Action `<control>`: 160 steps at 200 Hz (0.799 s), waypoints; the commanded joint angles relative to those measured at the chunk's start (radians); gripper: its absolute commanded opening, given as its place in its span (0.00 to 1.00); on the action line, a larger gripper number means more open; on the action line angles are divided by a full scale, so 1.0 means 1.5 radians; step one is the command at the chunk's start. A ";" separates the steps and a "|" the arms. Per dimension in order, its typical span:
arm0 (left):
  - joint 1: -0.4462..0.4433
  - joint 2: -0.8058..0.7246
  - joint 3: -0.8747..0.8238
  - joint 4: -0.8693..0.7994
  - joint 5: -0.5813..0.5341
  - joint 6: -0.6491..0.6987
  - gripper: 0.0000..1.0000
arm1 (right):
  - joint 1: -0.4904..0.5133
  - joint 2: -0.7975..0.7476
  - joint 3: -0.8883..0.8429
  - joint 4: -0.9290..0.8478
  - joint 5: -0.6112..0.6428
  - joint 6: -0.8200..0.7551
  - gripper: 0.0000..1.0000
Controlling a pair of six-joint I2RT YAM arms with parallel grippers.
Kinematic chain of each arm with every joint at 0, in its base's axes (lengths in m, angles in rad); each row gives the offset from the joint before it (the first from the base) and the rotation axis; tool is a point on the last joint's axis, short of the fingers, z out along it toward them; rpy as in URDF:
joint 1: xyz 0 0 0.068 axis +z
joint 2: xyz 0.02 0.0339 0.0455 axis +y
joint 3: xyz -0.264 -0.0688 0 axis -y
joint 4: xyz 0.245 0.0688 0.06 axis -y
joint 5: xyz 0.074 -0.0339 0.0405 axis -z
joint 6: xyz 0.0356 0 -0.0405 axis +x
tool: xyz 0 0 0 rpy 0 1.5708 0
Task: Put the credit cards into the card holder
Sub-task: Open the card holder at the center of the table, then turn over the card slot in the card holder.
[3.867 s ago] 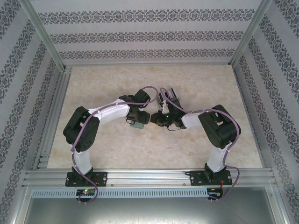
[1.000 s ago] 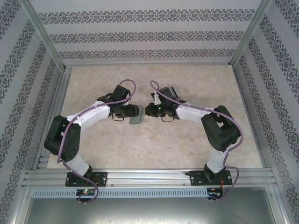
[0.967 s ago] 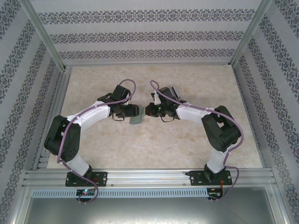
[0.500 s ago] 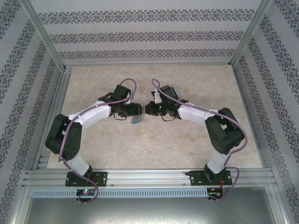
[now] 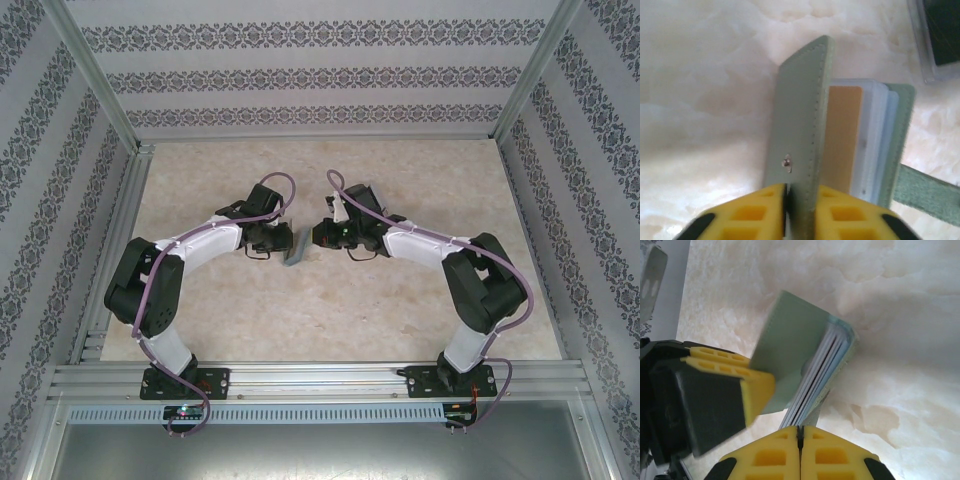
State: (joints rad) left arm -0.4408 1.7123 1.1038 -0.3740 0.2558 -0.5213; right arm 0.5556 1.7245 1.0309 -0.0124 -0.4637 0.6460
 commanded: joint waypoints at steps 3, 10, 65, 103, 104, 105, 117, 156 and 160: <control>0.001 -0.017 -0.002 -0.012 -0.033 0.009 0.05 | -0.030 -0.022 -0.036 -0.008 0.004 -0.024 0.08; 0.002 -0.019 -0.011 -0.006 -0.034 0.003 0.02 | -0.040 -0.020 -0.047 -0.009 0.002 -0.027 0.08; 0.002 -0.047 -0.113 0.072 -0.016 -0.055 0.00 | -0.094 -0.015 -0.117 -0.013 0.015 -0.052 0.16; 0.002 -0.055 -0.178 0.141 0.009 -0.103 0.00 | -0.104 -0.030 -0.089 -0.048 -0.004 -0.064 0.33; 0.002 -0.056 -0.180 0.143 0.010 -0.104 0.00 | -0.104 -0.031 -0.088 -0.050 -0.004 -0.065 0.33; 0.002 -0.056 -0.182 0.145 0.010 -0.107 0.00 | -0.104 -0.032 -0.087 -0.052 -0.004 -0.065 0.34; -0.002 -0.074 -0.220 0.202 -0.001 -0.155 0.00 | -0.108 -0.043 -0.064 -0.081 -0.006 -0.074 0.39; -0.024 -0.111 -0.306 0.306 -0.047 -0.249 0.00 | -0.103 -0.102 0.000 -0.180 -0.024 -0.092 0.47; -0.027 -0.113 -0.305 0.302 -0.053 -0.250 0.00 | -0.099 -0.110 0.004 -0.183 -0.024 -0.091 0.47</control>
State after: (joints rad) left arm -0.4507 1.5631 0.6746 0.0086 0.2424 -0.7963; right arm 0.3946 1.6600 0.9798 -0.1883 -0.4805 0.5407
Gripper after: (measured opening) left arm 0.063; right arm 0.457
